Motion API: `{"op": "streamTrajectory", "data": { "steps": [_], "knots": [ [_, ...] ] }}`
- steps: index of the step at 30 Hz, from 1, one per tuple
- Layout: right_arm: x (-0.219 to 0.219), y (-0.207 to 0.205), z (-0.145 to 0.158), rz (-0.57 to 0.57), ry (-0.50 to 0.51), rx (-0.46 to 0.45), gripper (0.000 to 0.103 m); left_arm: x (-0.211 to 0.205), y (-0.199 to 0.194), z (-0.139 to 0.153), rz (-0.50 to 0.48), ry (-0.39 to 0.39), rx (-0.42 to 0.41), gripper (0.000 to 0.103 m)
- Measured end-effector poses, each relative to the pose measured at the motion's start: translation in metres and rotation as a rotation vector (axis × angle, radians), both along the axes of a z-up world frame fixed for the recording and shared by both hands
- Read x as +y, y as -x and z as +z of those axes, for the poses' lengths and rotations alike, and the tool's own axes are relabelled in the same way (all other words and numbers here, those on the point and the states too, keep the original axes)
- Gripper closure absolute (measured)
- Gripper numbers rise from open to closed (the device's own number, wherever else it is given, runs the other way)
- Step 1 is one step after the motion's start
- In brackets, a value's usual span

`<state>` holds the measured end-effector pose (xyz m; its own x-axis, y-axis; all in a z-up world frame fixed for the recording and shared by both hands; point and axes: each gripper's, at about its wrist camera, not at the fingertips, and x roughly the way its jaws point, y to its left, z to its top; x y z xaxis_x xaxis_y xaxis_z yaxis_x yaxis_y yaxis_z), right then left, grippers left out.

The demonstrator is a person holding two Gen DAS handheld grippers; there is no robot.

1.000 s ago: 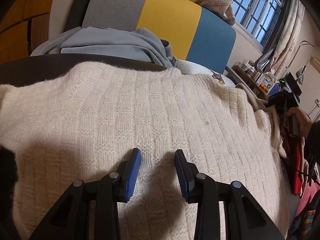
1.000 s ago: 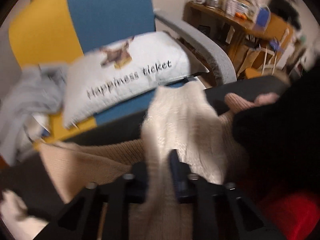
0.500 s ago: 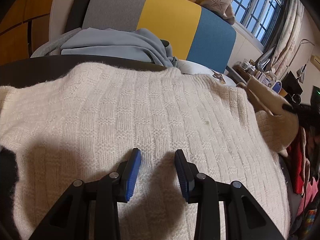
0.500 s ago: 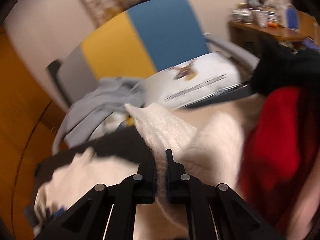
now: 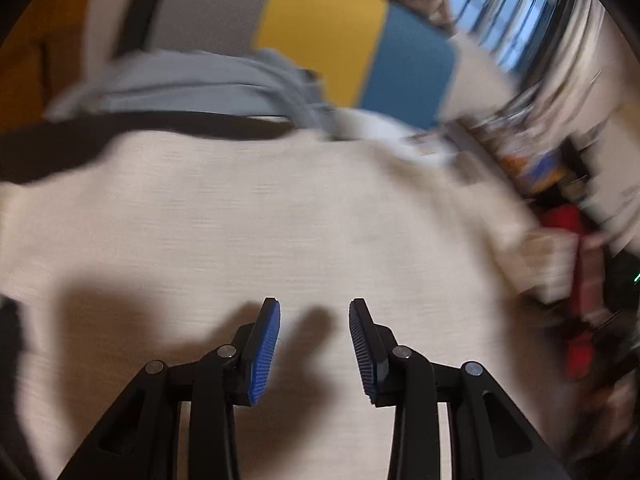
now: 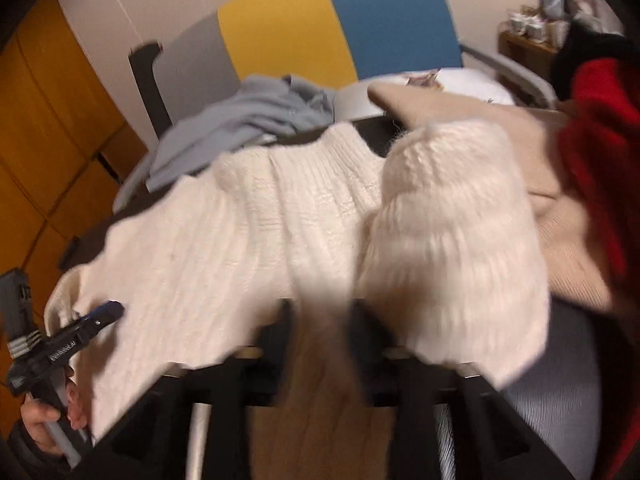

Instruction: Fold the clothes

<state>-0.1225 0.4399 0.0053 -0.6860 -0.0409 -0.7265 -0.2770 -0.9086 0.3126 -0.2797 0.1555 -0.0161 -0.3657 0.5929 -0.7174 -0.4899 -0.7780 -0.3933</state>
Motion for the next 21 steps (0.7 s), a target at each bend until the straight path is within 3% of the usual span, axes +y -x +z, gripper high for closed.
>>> {"op": "streamTrajectory", "data": {
  "steps": [1, 2, 8, 11, 12, 13, 21],
  "knots": [
    [-0.005, -0.010, 0.003, -0.010, -0.001, 0.026, 0.038, 0.013, -0.001, 0.003, -0.040, -0.026, -0.027, 0.066],
    [-0.013, -0.016, 0.003, 0.002, -0.011, 0.037, 0.036, 0.026, -0.002, 0.005, -0.080, -0.053, -0.054, 0.066],
    [-0.058, -0.035, -0.017, 0.099, -0.102, 0.013, 0.036, 0.100, 0.007, -0.004, -0.205, -0.186, -0.240, 0.066],
    [-0.062, -0.037, -0.027, 0.112, -0.098, 0.016, 0.029, 0.133, 0.016, -0.012, -0.203, -0.166, -0.274, 0.064],
    [-0.061, -0.037, -0.028, 0.116, -0.083, 0.022, 0.018, 0.141, 0.017, -0.013, -0.208, -0.157, -0.275, 0.063],
    [-0.060, -0.037, -0.030, 0.119, -0.070, 0.028, 0.012, 0.150, 0.018, -0.013, -0.209, -0.143, -0.276, 0.063],
    [-0.065, -0.029, -0.037, 0.164, -0.082, 0.037, 0.000, 0.192, 0.042, -0.010, -0.218, -0.172, -0.314, 0.061]
  ]
}}
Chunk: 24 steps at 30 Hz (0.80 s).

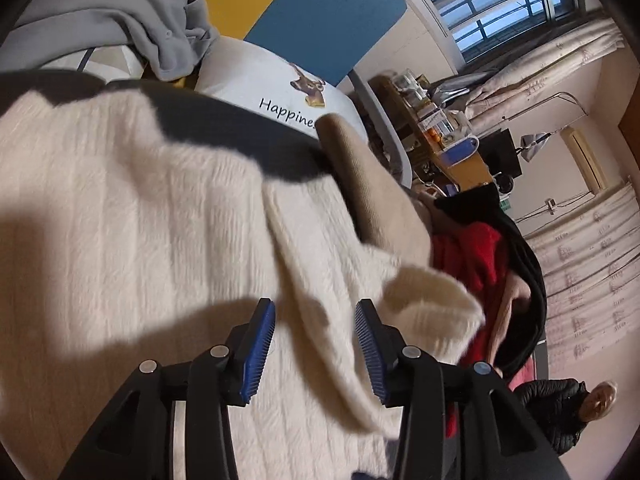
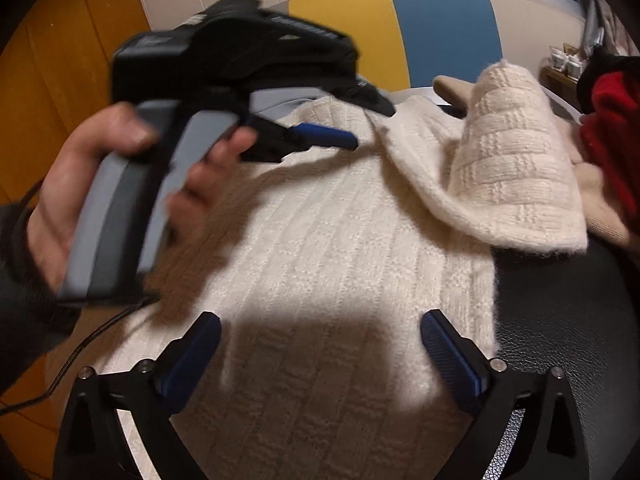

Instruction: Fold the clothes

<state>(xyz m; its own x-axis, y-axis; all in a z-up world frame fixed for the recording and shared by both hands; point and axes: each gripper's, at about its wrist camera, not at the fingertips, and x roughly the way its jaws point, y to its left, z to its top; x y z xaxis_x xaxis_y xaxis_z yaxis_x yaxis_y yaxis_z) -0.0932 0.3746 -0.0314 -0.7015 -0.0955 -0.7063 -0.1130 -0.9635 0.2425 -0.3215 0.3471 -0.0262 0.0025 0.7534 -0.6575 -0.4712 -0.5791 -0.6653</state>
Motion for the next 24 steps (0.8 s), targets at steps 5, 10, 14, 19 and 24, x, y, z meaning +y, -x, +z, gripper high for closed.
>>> {"op": "streamTrajectory", "data": {
  "steps": [5, 10, 14, 19, 24],
  "knots": [
    [0.002, 0.003, -0.003, 0.002, 0.003, 0.006, 0.000, 0.023, 0.005, -0.002, -0.028, 0.027, 0.010, 0.061],
    [0.003, 0.007, -0.004, 0.002, -0.002, 0.004, 0.000, 0.049, 0.005, -0.014, -0.072, 0.109, -0.023, 0.061],
    [0.003, 0.010, -0.006, 0.001, -0.008, 0.002, 0.000, 0.055, 0.008, -0.015, -0.040, 0.134, -0.022, 0.079],
    [0.004, 0.015, -0.008, 0.001, -0.017, -0.003, 0.000, 0.041, 0.008, 0.020, -0.019, 0.074, 0.061, 0.095],
    [0.007, 0.017, -0.010, 0.000, -0.019, -0.005, 0.000, -0.012, 0.021, 0.068, 0.084, -0.055, 0.133, 0.096]
  ]
}}
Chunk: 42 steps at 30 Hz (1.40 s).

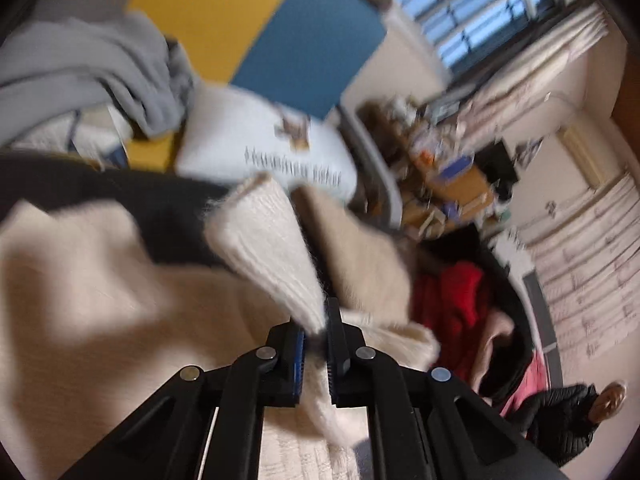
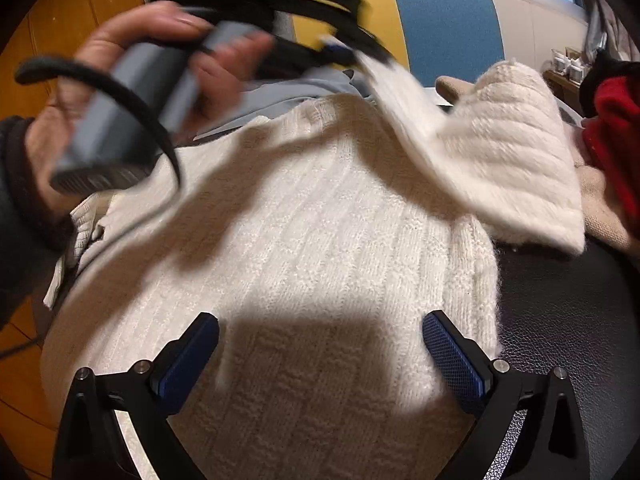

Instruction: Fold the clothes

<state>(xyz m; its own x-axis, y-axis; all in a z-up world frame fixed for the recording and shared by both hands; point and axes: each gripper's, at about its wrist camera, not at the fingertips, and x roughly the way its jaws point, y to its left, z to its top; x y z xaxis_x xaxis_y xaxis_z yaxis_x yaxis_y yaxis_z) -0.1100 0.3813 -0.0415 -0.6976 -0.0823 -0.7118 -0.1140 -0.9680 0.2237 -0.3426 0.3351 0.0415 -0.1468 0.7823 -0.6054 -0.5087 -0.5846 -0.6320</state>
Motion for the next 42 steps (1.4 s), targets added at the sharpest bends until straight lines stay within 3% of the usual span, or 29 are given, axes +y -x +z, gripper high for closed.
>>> {"op": "streamTrajectory", "data": {
  "steps": [5, 9, 16, 22, 28, 31, 33, 39, 42],
  "knots": [
    [-0.002, 0.002, 0.001, -0.001, -0.006, -0.004, 0.000, -0.074, 0.000, 0.027, 0.133, -0.101, 0.064, 0.096],
    [-0.013, -0.022, 0.007, -0.004, -0.032, -0.015, 0.000, -0.134, -0.003, 0.032, 0.213, -0.144, 0.095, 0.096],
    [-0.023, -0.023, 0.009, -0.006, -0.059, -0.030, 0.000, -0.204, -0.008, 0.009, 0.299, -0.101, 0.100, 0.096],
    [-0.023, -0.024, 0.015, -0.007, -0.083, -0.046, 0.000, -0.239, -0.014, -0.025, 0.338, -0.047, 0.075, 0.096],
    [-0.021, -0.022, 0.015, -0.005, -0.041, -0.035, 0.000, -0.256, -0.012, -0.086, 0.349, 0.101, -0.006, 0.096],
    [-0.008, -0.025, 0.019, -0.010, 0.053, -0.019, 0.000, -0.272, -0.008, -0.104, 0.370, 0.060, -0.072, 0.092],
    [0.001, -0.024, 0.025, -0.025, 0.088, -0.031, 0.007, -0.279, -0.006, -0.109, 0.371, 0.036, -0.098, 0.087],
    [0.043, -0.001, 0.045, -0.133, 0.099, -0.016, 0.019, -0.294, 0.003, -0.110, 0.403, -0.006, -0.116, 0.081],
    [0.069, 0.025, 0.039, -0.197, 0.124, -0.059, 0.028, -0.294, 0.011, -0.110, 0.409, 0.005, -0.106, 0.081]
  ]
}}
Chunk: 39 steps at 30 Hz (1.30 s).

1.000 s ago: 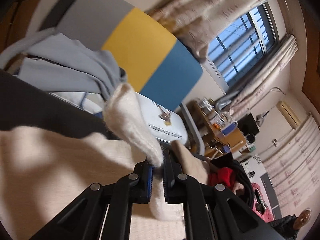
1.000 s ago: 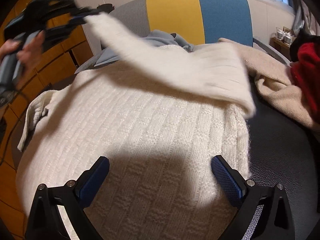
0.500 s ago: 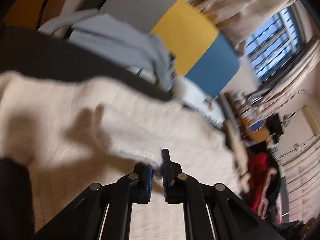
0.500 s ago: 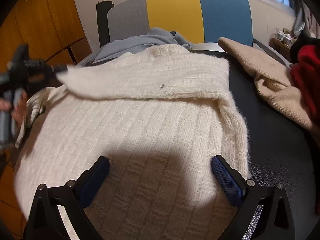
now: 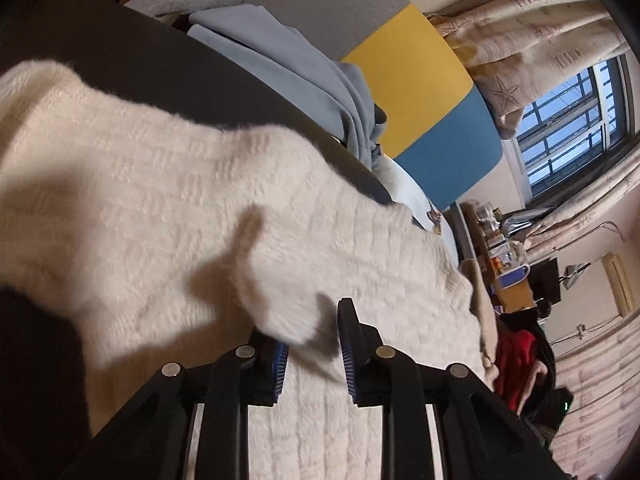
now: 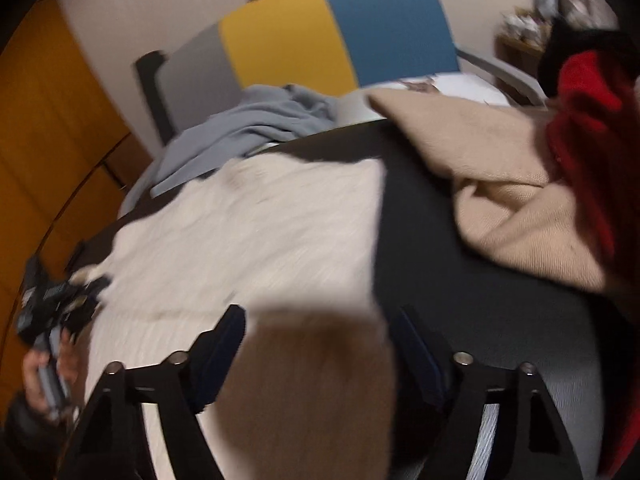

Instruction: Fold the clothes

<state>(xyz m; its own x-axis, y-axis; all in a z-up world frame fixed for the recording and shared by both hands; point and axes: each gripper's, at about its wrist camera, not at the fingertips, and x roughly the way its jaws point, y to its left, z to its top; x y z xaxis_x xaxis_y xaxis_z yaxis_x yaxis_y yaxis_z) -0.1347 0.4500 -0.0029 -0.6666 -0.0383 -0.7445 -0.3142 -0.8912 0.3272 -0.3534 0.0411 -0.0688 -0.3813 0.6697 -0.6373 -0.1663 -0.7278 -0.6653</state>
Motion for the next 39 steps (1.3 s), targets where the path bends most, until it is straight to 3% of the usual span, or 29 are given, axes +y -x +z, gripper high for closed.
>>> {"op": "streamTrajectory", "data": {
  "steps": [3, 4, 5, 6, 7, 9, 13, 15, 16, 18, 19, 23, 27, 32, 36, 39],
  "knots": [
    [0.020, 0.028, -0.016, -0.027, 0.079, -0.056, 0.036, 0.004, 0.006, -0.001, -0.019, 0.008, -0.005, 0.081],
    [0.020, 0.033, -0.017, -0.026, 0.075, -0.060, 0.038, 0.007, 0.007, 0.001, -0.025, 0.021, 0.006, 0.087],
    [0.018, 0.037, -0.016, -0.017, 0.070, -0.065, 0.045, 0.010, 0.008, 0.006, -0.039, 0.044, 0.030, 0.090],
    [0.016, 0.041, -0.014, -0.008, 0.065, -0.071, 0.071, 0.014, 0.007, 0.013, -0.049, 0.063, 0.061, 0.094],
    [0.014, 0.045, -0.012, 0.002, 0.057, -0.075, 0.080, 0.016, 0.007, 0.022, -0.052, 0.075, 0.095, 0.095],
    [0.006, 0.044, -0.003, 0.028, -0.026, -0.070, 0.085, 0.020, 0.006, 0.036, -0.047, 0.086, 0.153, 0.094],
    [0.011, 0.041, -0.011, 0.005, -0.097, -0.118, 0.085, 0.029, 0.012, 0.029, -0.049, 0.240, 0.157, 0.093],
    [0.019, 0.033, -0.010, -0.009, -0.057, -0.088, 0.083, 0.031, 0.014, 0.017, -0.056, 0.316, 0.142, 0.092],
    [0.023, 0.029, -0.009, -0.016, -0.036, -0.072, 0.073, 0.027, 0.014, 0.017, -0.048, 0.299, 0.141, 0.090],
    [0.030, 0.021, -0.008, -0.030, 0.004, -0.042, 0.065, 0.021, 0.014, 0.022, -0.015, 0.284, 0.126, 0.085],
    [0.033, 0.018, -0.007, -0.036, 0.020, -0.026, 0.065, 0.018, 0.012, 0.026, 0.009, 0.287, 0.132, 0.084],
    [0.003, 0.003, 0.017, 0.068, -0.111, 0.054, 0.065, 0.006, -0.005, 0.048, 0.086, 0.268, 0.225, 0.081],
    [-0.032, 0.009, 0.020, 0.194, -0.152, 0.072, 0.085, 0.034, -0.017, 0.056, -0.013, 0.288, 0.277, 0.080],
    [-0.051, 0.024, 0.003, 0.216, -0.169, 0.032, 0.085, 0.062, -0.021, 0.031, -0.103, 0.357, 0.249, 0.080],
    [-0.051, 0.031, -0.004, 0.207, -0.170, 0.014, 0.086, 0.057, -0.019, 0.027, -0.099, 0.315, 0.241, 0.079],
    [-0.058, 0.032, -0.005, 0.229, -0.206, 0.009, 0.099, 0.050, -0.017, 0.023, -0.096, 0.272, 0.223, 0.079]
  ]
}}
